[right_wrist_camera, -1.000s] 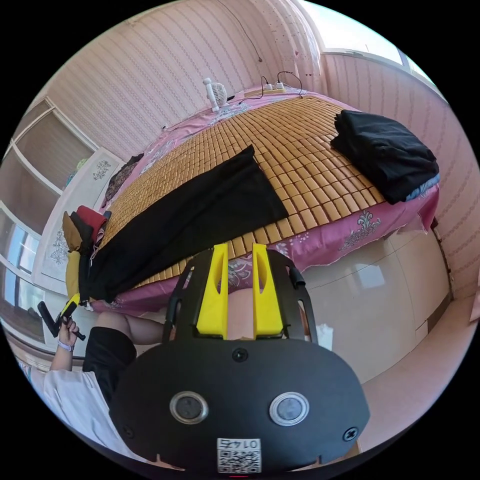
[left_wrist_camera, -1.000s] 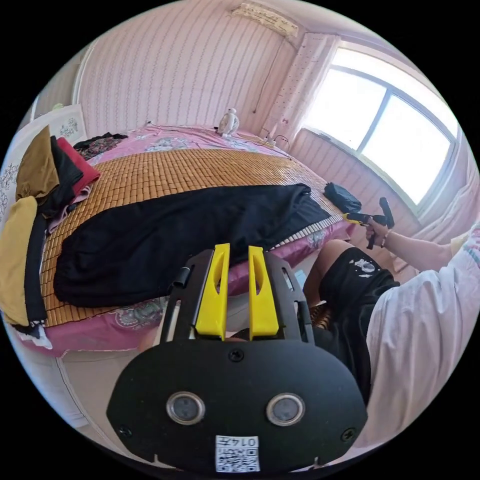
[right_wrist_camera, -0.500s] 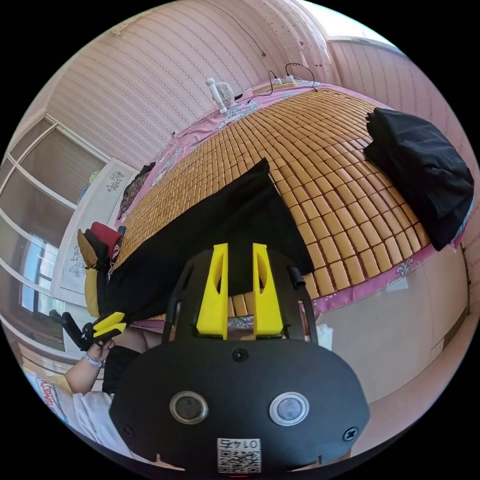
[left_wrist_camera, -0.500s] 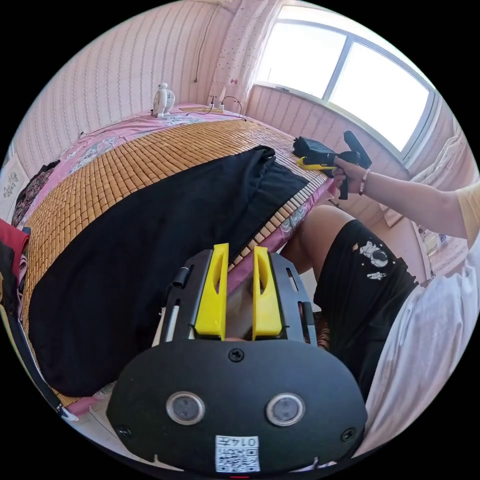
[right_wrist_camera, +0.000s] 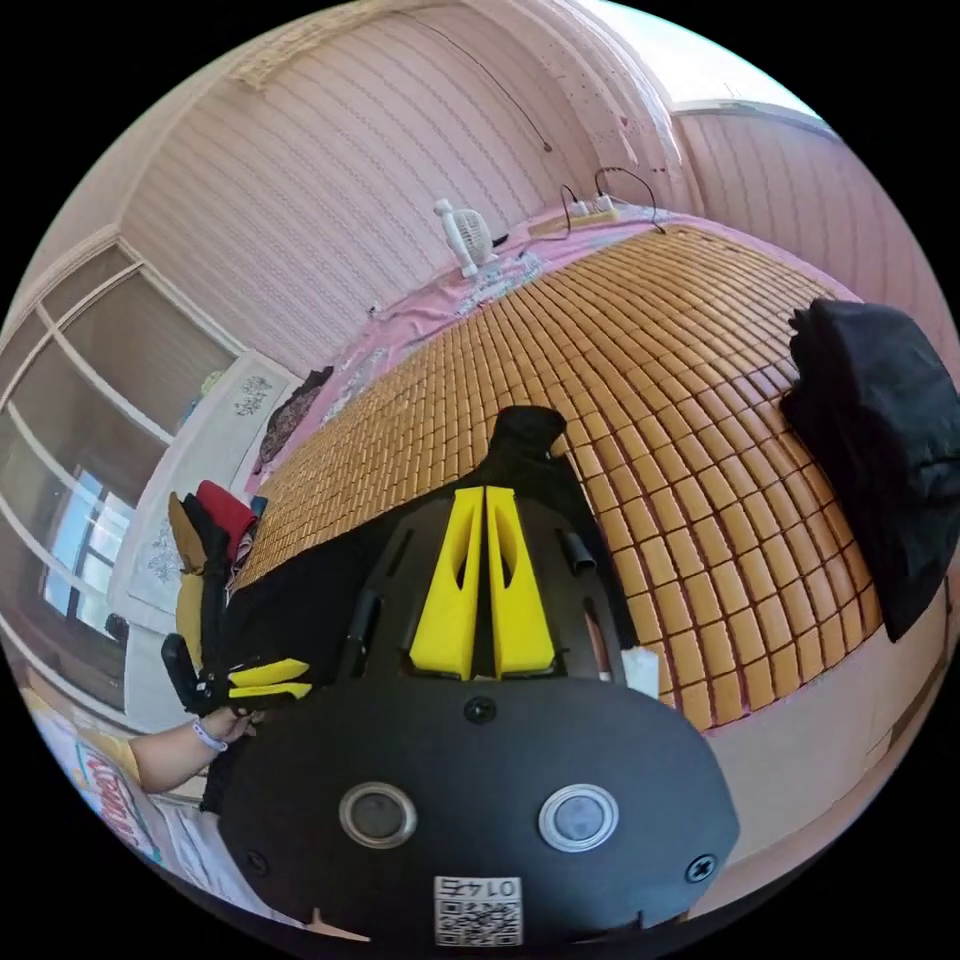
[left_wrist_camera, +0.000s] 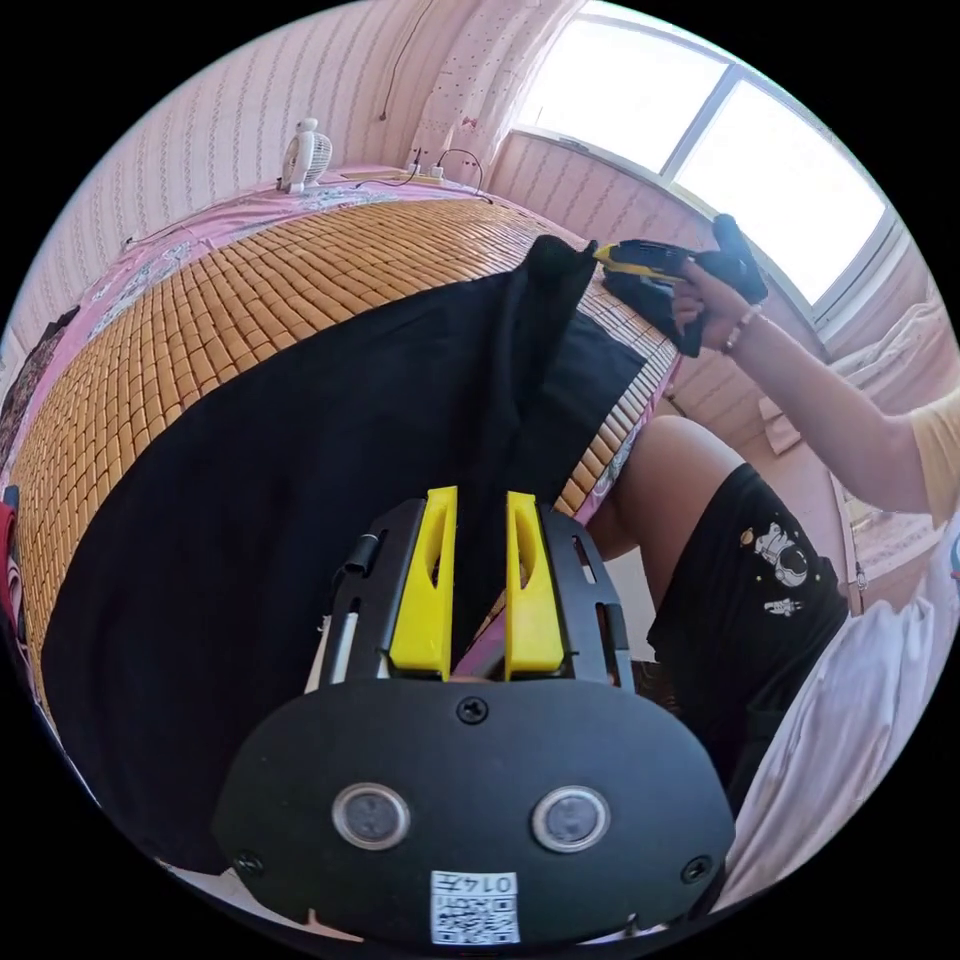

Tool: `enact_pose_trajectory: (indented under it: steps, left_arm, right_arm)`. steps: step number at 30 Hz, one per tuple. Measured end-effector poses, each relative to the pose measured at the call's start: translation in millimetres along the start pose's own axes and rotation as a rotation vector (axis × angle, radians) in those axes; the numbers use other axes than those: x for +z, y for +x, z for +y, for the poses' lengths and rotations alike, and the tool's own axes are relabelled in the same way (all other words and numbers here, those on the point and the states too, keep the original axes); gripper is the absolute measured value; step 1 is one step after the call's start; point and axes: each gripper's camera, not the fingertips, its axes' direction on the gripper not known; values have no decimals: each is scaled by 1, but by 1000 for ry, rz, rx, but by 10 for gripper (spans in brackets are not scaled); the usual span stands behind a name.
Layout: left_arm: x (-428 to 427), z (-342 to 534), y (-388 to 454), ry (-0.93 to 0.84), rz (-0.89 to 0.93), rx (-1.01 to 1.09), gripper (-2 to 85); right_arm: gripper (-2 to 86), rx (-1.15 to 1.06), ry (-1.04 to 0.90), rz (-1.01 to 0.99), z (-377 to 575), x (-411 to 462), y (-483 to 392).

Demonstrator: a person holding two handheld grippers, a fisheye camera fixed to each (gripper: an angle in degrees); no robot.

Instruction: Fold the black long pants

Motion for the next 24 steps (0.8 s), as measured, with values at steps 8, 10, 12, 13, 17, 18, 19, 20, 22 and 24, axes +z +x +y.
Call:
enact_pose_trajectory:
  steps: [8, 10, 12, 13, 17, 18, 19, 20, 22, 24]
  left_arm:
    - [5, -20, 23, 9, 52, 102, 82]
    - [12, -25, 26, -19, 63, 111, 82]
    - [17, -30, 31, -35, 50, 125, 81]
    - [20, -34, 34, -49, 35, 139, 79]
    - [38, -44, 44, -120, -69, 182, 40]
    - [38, -44, 45, -107, -79, 194, 30]
    - [39, -45, 46, -118, -70, 203, 11]
    - [39, -46, 46, -134, -50, 191, 0]
    - [35, -46, 47, -135, -54, 189, -6]
    - [30, -44, 49, -107, -71, 202, -8]
  right_arm:
    - [49, 168, -128, 162, 88, -19, 74]
    - [65, 176, -121, 159, 93, -16, 78]
    - [74, 148, -92, 174, 92, -13, 72]
    - [81, 151, -86, 176, 89, -6, 72]
    - [89, 186, -142, 166, 79, 30, 79]
    - [83, 191, -179, 190, 78, 44, 82]
    - [79, 161, -179, 213, 78, 53, 80]
    - [78, 142, -181, 227, 78, 57, 78]
    - [77, 86, -210, 282, 77, 69, 71]
    - [77, 75, -211, 311, 79, 72, 67]
